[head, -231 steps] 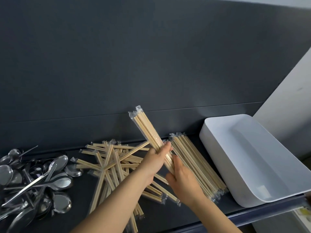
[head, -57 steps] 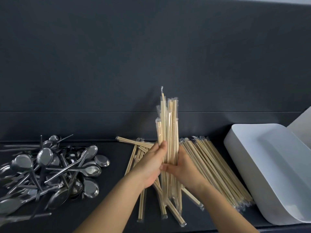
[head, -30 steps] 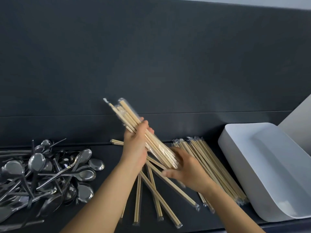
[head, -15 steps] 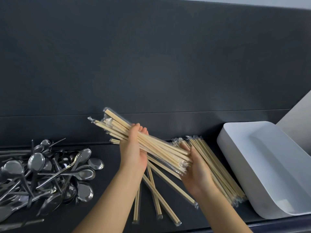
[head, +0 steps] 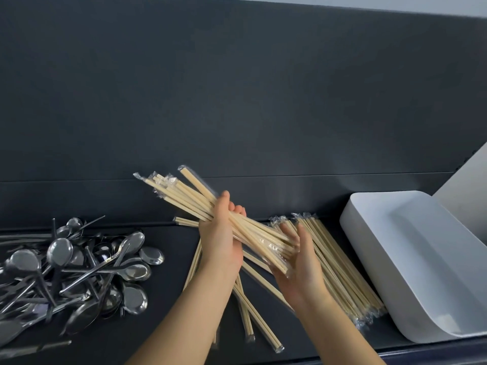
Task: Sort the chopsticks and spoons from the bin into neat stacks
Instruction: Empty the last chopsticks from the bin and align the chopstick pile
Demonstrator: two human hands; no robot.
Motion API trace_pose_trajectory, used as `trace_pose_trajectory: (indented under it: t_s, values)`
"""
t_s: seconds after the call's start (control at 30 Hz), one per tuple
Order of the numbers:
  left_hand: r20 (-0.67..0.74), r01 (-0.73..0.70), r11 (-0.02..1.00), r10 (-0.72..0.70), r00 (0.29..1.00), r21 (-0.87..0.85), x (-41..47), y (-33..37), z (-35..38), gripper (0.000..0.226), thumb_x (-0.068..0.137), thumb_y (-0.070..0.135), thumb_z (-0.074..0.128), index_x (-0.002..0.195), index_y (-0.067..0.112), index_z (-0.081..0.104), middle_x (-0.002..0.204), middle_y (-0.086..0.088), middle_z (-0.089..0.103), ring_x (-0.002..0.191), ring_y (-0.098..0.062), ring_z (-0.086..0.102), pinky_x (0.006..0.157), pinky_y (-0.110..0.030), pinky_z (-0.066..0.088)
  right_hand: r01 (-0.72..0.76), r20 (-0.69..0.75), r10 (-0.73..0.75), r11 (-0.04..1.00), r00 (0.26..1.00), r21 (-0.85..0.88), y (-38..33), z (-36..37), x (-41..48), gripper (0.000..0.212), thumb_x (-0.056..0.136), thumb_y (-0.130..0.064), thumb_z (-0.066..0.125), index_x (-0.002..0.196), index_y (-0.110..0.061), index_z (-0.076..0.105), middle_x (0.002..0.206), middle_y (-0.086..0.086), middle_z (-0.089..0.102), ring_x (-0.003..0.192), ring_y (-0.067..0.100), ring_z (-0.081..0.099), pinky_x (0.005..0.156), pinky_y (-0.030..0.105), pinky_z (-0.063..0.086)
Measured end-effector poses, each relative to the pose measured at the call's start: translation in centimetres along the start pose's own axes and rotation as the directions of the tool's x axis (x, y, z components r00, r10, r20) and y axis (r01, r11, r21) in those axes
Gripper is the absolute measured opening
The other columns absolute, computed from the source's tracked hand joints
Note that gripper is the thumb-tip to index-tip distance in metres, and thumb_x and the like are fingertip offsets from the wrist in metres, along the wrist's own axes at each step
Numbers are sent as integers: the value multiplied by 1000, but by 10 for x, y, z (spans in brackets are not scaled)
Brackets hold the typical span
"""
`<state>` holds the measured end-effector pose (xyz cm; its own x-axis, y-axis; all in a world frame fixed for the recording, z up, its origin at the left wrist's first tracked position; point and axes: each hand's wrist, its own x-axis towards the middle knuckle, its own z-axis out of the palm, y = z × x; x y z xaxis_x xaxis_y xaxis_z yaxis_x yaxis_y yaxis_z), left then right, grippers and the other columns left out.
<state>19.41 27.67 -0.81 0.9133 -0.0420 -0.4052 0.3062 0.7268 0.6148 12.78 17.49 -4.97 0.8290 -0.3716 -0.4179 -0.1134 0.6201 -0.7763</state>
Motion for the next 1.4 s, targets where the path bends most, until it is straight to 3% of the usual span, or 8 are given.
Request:
trace_pose_trajectory:
  t_s: [0.3,0.6,0.7,0.83,0.97,1.1,1.23,1.4]
  values:
    - [-68,59,998,-59,996,-6,-3,-7,-1,16,87,26,66,84,11,63,73,3,63,72,-9,65,73,-26,51,104,-90,-135,952,987,-286,2,1,0,33,91,-53,44,103,-33,67,109,-12,68,112,16,58,106,50,38]
    - [206,144,987,-156,966,74,-7,-3,-11,10,80,11,68,79,15,59,67,2,57,67,-10,59,86,-34,51,93,-94,-138,921,986,-379,3,-6,-5,36,95,-42,45,93,-14,67,84,3,71,75,14,67,56,19,50]
    - [172,114,985,-136,976,129,-3,-1,-9,10,82,15,69,82,14,59,64,2,57,64,-10,60,82,-32,53,176,8,-195,868,981,-465,-1,-13,-12,42,90,-52,43,111,-22,63,108,-6,66,90,4,63,68,14,52]
    - [214,-64,937,-11,977,343,7,-1,-9,21,83,16,70,65,22,59,60,3,54,64,-12,54,78,-34,46,349,100,-362,733,927,-583,-17,-16,-12,30,92,-43,48,119,-30,54,109,-15,60,105,0,58,82,3,43]
    - [392,-380,649,135,910,659,12,-2,-5,17,80,21,73,71,16,59,59,6,56,58,-5,56,63,-21,46,559,263,-530,537,806,-631,-52,3,-7,36,81,-56,53,116,-49,48,128,-20,50,123,-1,46,107,32,39]
    - [546,-496,489,48,837,717,8,-10,-4,17,79,19,75,72,19,59,57,10,58,52,3,56,51,-10,42,749,450,-650,296,613,-592,-95,37,-17,49,84,-55,44,130,-39,44,135,-19,45,130,-2,38,111,28,32]
    - [573,-520,402,-14,819,754,6,-31,-20,22,79,24,75,69,29,56,56,13,59,56,6,57,55,-7,42,788,653,-543,27,528,-615,-115,71,-26,56,89,-55,38,137,-27,44,143,-13,39,136,-2,28,111,16,23]
    - [520,-475,431,15,854,768,8,-41,-30,19,76,24,78,72,27,60,62,10,64,61,1,61,58,-12,47,698,735,-185,-230,653,-678,-100,82,-16,55,95,-53,34,141,-22,41,149,-5,36,138,12,30,114,35,26]
